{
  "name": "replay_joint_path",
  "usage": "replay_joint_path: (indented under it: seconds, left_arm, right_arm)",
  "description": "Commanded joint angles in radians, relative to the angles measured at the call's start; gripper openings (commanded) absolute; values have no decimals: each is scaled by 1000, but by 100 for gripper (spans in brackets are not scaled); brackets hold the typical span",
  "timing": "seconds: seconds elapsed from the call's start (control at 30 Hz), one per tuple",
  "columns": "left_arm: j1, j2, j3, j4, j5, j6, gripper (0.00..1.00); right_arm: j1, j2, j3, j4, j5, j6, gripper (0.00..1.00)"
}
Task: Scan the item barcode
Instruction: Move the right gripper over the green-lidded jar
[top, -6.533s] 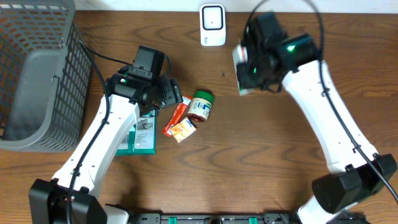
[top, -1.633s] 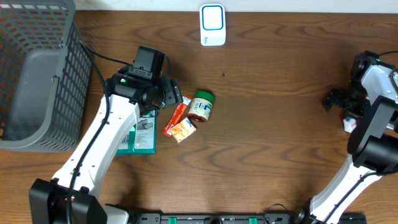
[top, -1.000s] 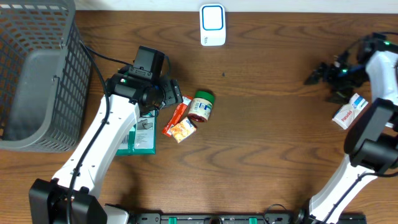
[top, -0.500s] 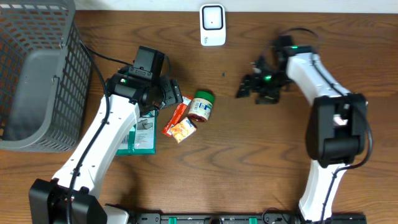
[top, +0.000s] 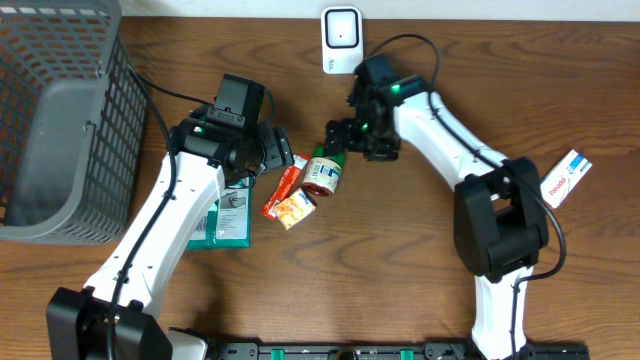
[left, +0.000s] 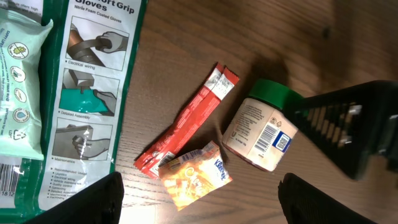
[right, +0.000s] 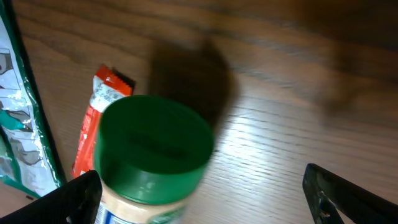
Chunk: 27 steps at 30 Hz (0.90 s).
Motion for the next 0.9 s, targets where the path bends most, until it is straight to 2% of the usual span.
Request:
replay_joint_path:
  seconds: [0.0,0.23,0.4,0.67,0.87]
  left_arm:
    - [3,5,-6,-3,-13,10,81]
    - [3,5,-6,-3,-13,10,82]
    - [3,5,-6,-4,-13,10,81]
    - [3,5,-6,-3,-13,10,81]
    - [3,5,-6,-4,-13,10,81]
  right_arm:
    - [33,-16,16,19,43,79,99]
    - [72,-15,15,94,56,112,99]
    - [97,-15,10,109,150,192,99]
    - [112,-14,-29,136,150,346,99]
    - [111,-14,-80,177,150,396,99]
